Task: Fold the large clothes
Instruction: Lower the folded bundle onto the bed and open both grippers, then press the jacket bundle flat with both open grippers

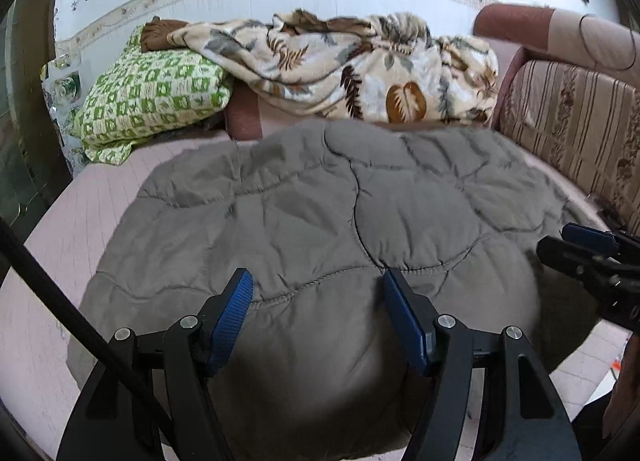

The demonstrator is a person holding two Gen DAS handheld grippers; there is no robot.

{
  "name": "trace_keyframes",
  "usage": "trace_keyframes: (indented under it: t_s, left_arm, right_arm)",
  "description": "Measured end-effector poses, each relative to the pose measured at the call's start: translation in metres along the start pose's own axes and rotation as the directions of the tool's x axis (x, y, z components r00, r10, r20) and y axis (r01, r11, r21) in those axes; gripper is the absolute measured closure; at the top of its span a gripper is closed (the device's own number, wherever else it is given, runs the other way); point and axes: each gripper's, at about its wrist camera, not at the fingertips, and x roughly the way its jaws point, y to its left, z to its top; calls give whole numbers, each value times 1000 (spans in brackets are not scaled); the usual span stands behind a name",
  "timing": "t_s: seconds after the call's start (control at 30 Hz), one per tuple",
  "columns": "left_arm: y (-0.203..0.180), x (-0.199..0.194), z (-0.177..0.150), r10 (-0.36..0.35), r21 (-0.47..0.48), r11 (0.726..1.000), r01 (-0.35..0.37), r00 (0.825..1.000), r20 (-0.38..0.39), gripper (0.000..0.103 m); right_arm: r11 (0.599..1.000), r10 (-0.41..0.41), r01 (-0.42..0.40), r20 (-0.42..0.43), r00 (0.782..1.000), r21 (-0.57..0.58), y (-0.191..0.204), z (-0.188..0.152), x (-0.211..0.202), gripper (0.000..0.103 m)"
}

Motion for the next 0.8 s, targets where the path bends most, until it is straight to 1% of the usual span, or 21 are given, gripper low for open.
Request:
trace_keyframes:
  t_s: [0.1,0.27,0.4,0.6,0.7,0.77,0.8]
  left_arm:
    - [-1,8,-4,10,6,1000,-10,1000,-9,33]
    - [-1,18,-9,15,4,1000,-15,1000,-22,30]
    - [-2,21,-12,19,17,1000,-18,1000,-15,29]
    - [-1,21,-13,5,4,1000,-5,1000,-3,28]
    - [2,19,-13,-9,-16,1000,9,1000,7,28]
    - [5,16,-12,-19,-31,999,19,1000,21,28]
    - [6,14,-11,-24,-38,999,25,999,27,28]
  right_arm:
    - [1000,-8,8,-24,1000,-8,3,-4,12,37]
    - [1000,-6,7,-81,997,9,-6,-10,32,29]
    - [1000,-25,24,-98,995,-9,-4,-14,39,28]
    - [999,-33,33,-95,995,-9,-4,-16,40,27]
    - [1000,-28,28,-89,996,4,-4,-12,34,27]
    - [1000,-18,19,-46,999,13,-2,-7,19,27]
    - [1000,-14,14,0,1000,10,0,-3,8,27]
